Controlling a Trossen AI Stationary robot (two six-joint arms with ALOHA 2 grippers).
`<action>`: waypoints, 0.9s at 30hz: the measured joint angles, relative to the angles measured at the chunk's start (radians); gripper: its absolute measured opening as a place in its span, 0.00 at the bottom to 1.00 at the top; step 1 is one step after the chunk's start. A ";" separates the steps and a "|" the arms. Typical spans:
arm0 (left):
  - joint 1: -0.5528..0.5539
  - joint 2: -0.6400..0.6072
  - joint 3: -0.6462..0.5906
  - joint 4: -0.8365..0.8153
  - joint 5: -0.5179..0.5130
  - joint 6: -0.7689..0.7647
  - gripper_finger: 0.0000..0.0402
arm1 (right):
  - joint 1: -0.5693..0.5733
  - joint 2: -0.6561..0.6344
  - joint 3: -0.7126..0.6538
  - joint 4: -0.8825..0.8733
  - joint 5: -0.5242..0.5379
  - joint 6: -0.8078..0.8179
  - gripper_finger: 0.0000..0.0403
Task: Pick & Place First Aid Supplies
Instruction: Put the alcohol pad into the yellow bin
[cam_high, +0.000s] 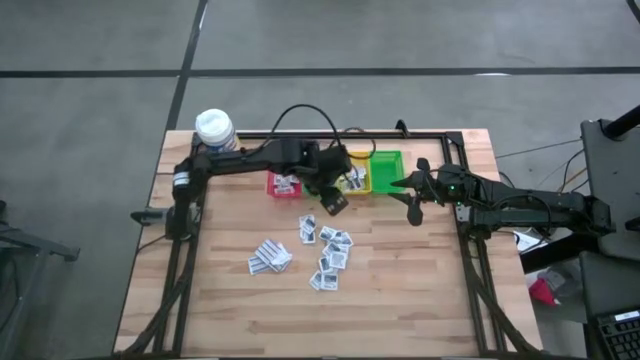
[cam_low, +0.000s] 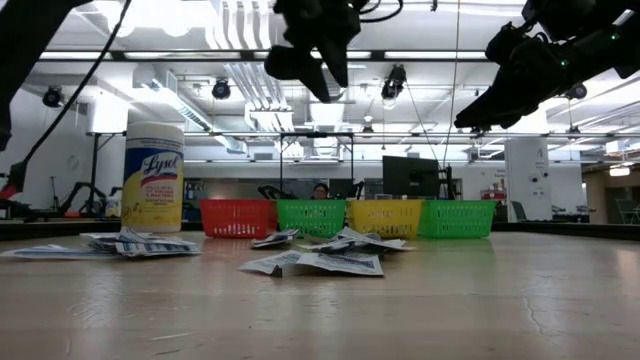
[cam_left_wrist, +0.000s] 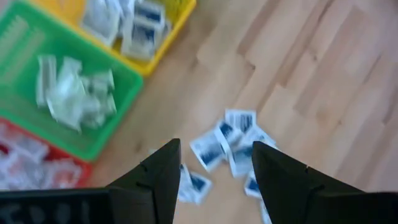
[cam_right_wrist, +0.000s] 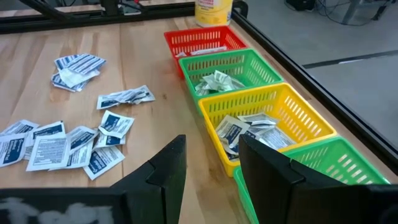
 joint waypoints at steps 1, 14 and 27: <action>-0.010 -0.003 0.000 -0.014 0.000 -0.026 0.47 | 0.000 0.000 0.000 0.000 0.000 0.000 0.36; -0.155 -0.004 -0.127 -0.025 -0.004 -0.249 0.47 | 0.000 0.000 0.000 0.000 0.000 0.000 0.36; -0.330 -0.004 -0.420 0.099 -0.223 -0.102 0.47 | 0.000 0.000 0.000 0.000 0.000 0.000 0.36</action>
